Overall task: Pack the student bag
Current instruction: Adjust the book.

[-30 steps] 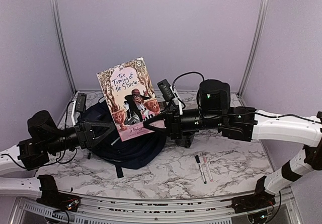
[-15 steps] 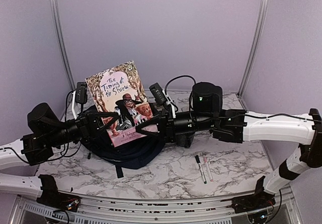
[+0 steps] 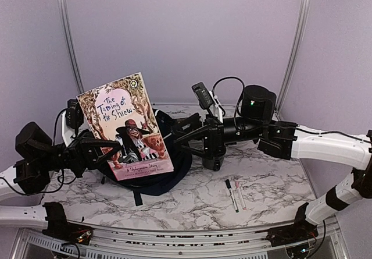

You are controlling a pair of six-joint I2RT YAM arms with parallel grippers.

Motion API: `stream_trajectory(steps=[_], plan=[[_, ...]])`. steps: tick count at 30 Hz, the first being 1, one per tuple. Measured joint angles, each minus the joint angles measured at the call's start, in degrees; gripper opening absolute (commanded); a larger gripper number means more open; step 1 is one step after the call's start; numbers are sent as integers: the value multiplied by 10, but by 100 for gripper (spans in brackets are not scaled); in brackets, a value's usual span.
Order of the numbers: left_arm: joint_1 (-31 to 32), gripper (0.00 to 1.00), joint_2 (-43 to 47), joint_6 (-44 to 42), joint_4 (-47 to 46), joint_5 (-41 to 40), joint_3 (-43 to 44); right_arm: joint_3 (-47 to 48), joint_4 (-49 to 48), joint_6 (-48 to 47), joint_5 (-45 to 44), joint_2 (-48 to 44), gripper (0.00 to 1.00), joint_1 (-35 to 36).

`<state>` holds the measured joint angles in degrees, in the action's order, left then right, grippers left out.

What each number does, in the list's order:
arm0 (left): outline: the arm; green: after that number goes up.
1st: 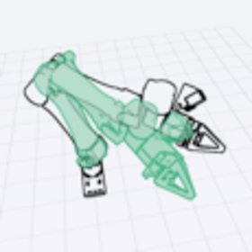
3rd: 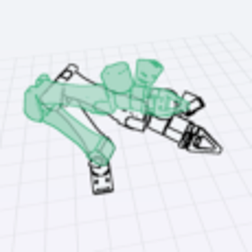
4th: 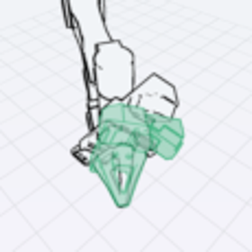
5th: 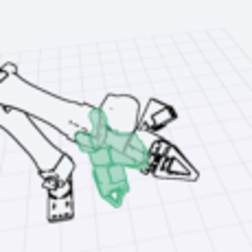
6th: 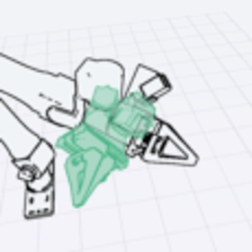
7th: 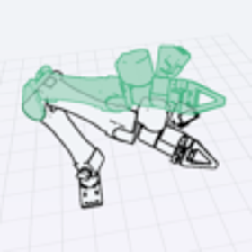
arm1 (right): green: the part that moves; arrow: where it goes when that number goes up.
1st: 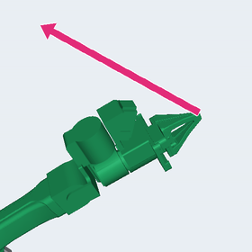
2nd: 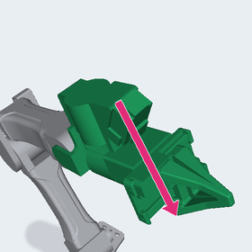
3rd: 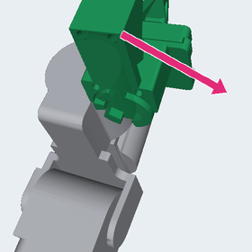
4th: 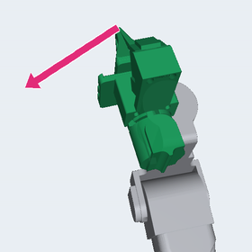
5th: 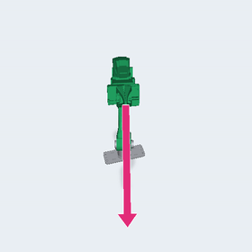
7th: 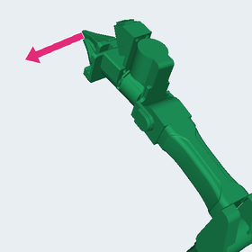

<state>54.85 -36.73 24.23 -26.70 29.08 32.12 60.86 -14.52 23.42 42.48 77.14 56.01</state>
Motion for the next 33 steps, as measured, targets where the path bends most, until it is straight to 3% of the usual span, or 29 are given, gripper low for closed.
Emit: stream_trajectory(steps=[5,11,13,15,16,17,26,31,33], plan=[[4,0,-17,-7,5,30,2,73,-7,-12,42,44,99,43],[7,0,-31,-21,32,23,9,127,-54,9,114,106,81,77],[7,0,-23,-29,50,3,9,128,-58,14,129,114,63,80],[10,0,-10,-38,64,-16,9,124,-58,16,126,113,31,80],[12,0,-5,-41,70,-26,9,122,-56,16,120,110,8,78],[13,0,-2,-44,74,-34,9,120,-50,16,109,106,0,78],[17,0,1,-60,104,-87,9,74,31,-10,-52,47,0,79],[18,0,-8,-60,111,-125,9,71,79,-41,-139,30,31,90],[17,0,-5,-56,109,-151,10,70,91,-54,-165,23,33,93]])
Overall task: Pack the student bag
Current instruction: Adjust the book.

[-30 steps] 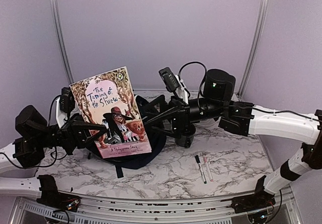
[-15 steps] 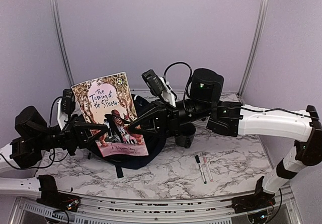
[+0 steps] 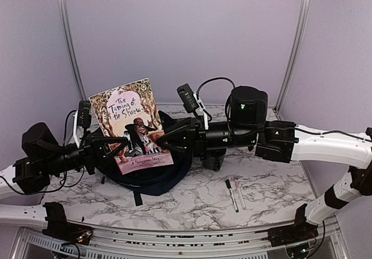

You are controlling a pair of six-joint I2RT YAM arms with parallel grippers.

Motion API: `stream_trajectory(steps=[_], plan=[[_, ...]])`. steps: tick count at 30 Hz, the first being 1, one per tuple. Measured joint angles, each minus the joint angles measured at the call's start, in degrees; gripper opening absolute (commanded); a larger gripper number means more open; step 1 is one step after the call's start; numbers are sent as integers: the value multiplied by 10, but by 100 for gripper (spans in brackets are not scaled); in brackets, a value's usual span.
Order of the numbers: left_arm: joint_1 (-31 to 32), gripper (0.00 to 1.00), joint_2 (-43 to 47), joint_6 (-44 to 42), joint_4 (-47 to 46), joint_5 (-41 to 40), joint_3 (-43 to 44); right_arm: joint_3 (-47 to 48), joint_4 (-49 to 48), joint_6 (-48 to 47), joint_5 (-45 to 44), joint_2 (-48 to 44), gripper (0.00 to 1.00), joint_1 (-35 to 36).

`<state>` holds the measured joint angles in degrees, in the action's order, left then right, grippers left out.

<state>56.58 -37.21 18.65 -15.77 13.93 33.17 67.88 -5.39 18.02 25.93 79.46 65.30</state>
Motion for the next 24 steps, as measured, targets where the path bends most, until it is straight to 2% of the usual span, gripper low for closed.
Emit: stream_trajectory(steps=[3,10,13,17,18,19,24], plan=[[0,0,5,5,-10,-26,5,-15,-24,-15,-40,-7,42,12],[0,0,7,36,-78,-33,5,-64,-190,-31,-97,14,51,59],[0,0,7,50,-116,-33,3,-64,-237,-26,-99,38,48,59],[0,0,10,64,-157,-37,-10,-70,-282,-12,-99,59,18,61],[0,0,10,67,-163,-37,-11,-72,-291,-10,-99,61,15,62],[0,0,10,70,-169,-37,-12,-74,-304,-4,-99,63,16,62],[0,0,5,83,-194,-37,-15,-80,-349,9,-106,64,33,62]])
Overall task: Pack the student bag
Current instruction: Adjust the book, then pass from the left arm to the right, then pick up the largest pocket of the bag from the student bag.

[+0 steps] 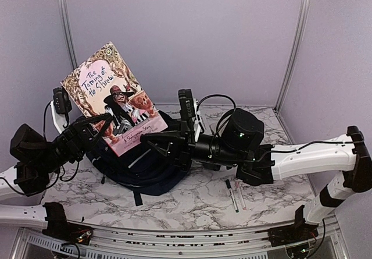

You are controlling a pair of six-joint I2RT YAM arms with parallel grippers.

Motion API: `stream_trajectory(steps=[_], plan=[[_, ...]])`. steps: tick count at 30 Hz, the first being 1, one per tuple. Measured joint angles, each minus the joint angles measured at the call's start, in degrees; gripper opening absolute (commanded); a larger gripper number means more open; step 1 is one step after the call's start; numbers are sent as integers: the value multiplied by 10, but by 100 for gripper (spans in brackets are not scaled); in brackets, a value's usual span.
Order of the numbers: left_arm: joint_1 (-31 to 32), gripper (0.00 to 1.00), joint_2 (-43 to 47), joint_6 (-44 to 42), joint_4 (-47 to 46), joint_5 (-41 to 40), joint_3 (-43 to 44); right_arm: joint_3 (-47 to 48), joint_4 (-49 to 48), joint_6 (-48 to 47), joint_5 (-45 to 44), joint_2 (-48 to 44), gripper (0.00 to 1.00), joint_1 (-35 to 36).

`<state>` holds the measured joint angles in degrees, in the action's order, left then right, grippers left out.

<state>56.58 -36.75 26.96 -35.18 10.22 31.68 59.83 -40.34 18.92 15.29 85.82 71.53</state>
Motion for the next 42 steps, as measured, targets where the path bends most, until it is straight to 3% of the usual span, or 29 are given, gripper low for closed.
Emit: stream_trajectory(steps=[2,6,12,20,22,25,29,32,34,37,42], plan=[[0,0,-3,2,-8,1,-1,0,-7,5,-5,1,32,0],[1,0,-12,5,-21,3,-2,0,-16,8,-11,4,16,0],[5,0,-15,8,-34,9,-8,0,-25,8,-12,8,36,0],[12,0,-19,7,-40,20,-26,3,-24,2,-16,8,35,1],[12,0,-20,6,-40,24,-26,5,-20,-2,-16,7,26,1],[14,0,-21,4,-40,28,-26,12,-10,-16,-17,3,0,1],[15,0,-23,-2,-41,28,-26,18,13,-21,-18,-7,0,1],[17,40,-28,-7,-34,21,-23,19,40,-21,-25,-18,0,-2],[17,58,-33,-17,5,12,-12,16,73,-12,-31,-39,0,-17],[17,70,-47,-39,90,-10,14,5,146,18,-54,-96,0,-71],[17,72,-115,-91,257,-60,72,-31,282,56,-140,-204,0,-155]])
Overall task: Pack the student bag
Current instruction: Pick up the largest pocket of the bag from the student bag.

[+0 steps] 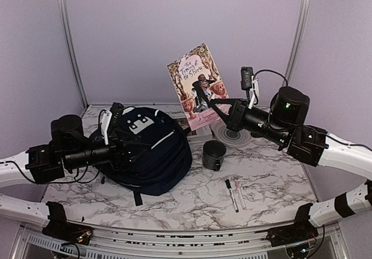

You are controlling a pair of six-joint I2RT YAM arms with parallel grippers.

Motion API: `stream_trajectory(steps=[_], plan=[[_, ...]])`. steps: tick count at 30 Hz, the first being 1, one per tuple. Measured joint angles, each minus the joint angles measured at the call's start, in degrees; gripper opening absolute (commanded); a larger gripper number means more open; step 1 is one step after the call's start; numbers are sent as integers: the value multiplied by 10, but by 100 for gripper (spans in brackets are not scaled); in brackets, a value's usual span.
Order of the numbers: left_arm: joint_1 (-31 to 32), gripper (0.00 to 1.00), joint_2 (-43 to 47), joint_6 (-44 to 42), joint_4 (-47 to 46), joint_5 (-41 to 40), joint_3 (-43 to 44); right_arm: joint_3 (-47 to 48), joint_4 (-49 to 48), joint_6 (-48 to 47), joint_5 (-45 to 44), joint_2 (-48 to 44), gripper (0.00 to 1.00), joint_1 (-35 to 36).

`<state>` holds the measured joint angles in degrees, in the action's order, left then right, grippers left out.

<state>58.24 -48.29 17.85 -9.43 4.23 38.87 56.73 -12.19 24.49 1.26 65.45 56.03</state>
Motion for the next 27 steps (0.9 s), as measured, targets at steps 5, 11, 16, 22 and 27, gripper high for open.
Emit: stream_trajectory(steps=[5,11,16,22,27], plan=[[0,87,-153,-58,142,-75,75,-38,127,15,-68,-82,0,-24],[0,92,-393,-126,284,-173,226,-42,188,18,-79,-99,0,-27],[-2,89,-524,-159,353,-248,320,-35,214,14,-49,-70,0,-27],[-9,88,-553,-172,382,-275,348,-33,222,7,-11,-52,0,-27],[-23,91,-558,-172,383,-277,348,-31,222,3,12,-50,0,-27]])
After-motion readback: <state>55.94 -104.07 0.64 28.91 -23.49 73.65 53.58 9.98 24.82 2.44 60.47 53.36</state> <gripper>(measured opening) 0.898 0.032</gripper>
